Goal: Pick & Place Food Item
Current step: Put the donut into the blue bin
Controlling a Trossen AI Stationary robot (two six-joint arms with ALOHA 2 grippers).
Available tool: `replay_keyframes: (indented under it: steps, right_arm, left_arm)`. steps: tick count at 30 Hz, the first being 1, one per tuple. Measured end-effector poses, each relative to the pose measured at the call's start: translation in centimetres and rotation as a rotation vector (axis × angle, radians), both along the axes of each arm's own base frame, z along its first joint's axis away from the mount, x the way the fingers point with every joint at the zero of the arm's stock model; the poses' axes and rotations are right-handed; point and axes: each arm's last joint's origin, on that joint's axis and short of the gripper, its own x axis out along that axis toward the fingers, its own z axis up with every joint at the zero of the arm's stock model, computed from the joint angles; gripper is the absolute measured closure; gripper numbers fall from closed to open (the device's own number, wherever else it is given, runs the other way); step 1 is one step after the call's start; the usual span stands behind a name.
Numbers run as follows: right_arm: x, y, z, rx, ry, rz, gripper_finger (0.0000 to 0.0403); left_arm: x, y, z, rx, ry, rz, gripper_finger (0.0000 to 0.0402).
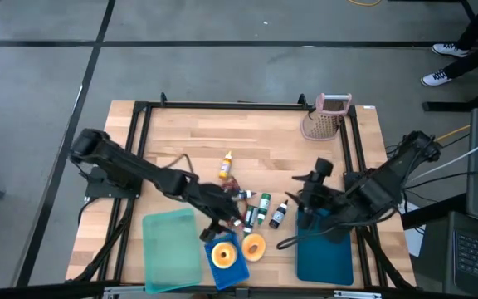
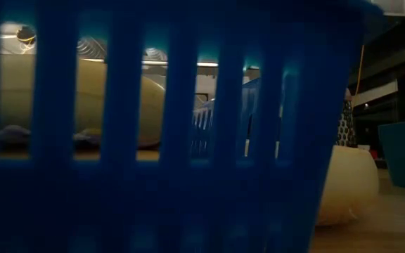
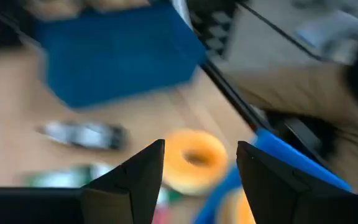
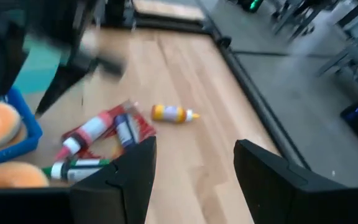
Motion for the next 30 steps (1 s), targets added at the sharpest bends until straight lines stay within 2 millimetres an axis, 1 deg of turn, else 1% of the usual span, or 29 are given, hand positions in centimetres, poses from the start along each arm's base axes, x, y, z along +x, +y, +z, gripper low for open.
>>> replay_keyframes:
  steps: [3, 6, 9, 12, 14, 17, 19, 22, 26, 30]
  right_arm:
    - [2.0, 0.7, -2.1, 0.042, 0.090, -0.004, 0.0191]
    - [4.5, 1.6, -4.7, 0.079, 0.188, 0.017, 0.0191]
    - [7.0, 2.5, -7.7, 0.128, 0.290, 0.072, 0.0191]
    - [8.9, 2.9, -10.3, 0.191, 0.396, 0.115, 0.0191]
    - [9.9, 2.8, -11.8, 0.230, 0.449, 0.131, 0.0191]
    - [11.2, 3.1, -13.1, 0.299, 0.475, 0.193, 0.0191]
    - [12.1, 3.3, -13.4, 0.357, 0.457, 0.254, 0.0191]
    - [12.8, 3.1, -13.6, 0.430, 0.454, 0.302, 0.0191]
    - [13.1, 2.7, -14.3, 0.507, 0.476, 0.329, 0.0191]
    - [12.8, 2.3, -16.5, 0.593, 0.493, 0.339, 0.0191]
  left_arm:
    - [-1.6, 1.0, 3.4, 0.071, -0.132, 0.120, 0.0208]
    - [-3.6, 2.0, 6.5, 0.114, -0.255, 0.193, 0.0210]
    - [-5.9, 2.9, 8.5, 0.126, -0.342, 0.240, 0.0209]
    - [-8.1, 3.7, 9.4, 0.137, -0.388, 0.289, 0.0208]
    - [-9.5, 4.3, 9.2, 0.144, -0.400, 0.318, 0.0210]
    - [-11.3, 5.0, 8.2, 0.144, -0.403, 0.369, 0.0212]
    - [-12.3, 5.4, 7.3, 0.130, -0.409, 0.398, 0.0212]
    - [-13.6, 5.8, 5.5, 0.080, -0.418, 0.426, 0.0212]
    - [-14.9, 6.3, 3.4, 0.030, -0.426, 0.450, 0.0212]
    - [-15.6, 6.6, 1.8, 0.013, -0.425, 0.478, 0.0212]
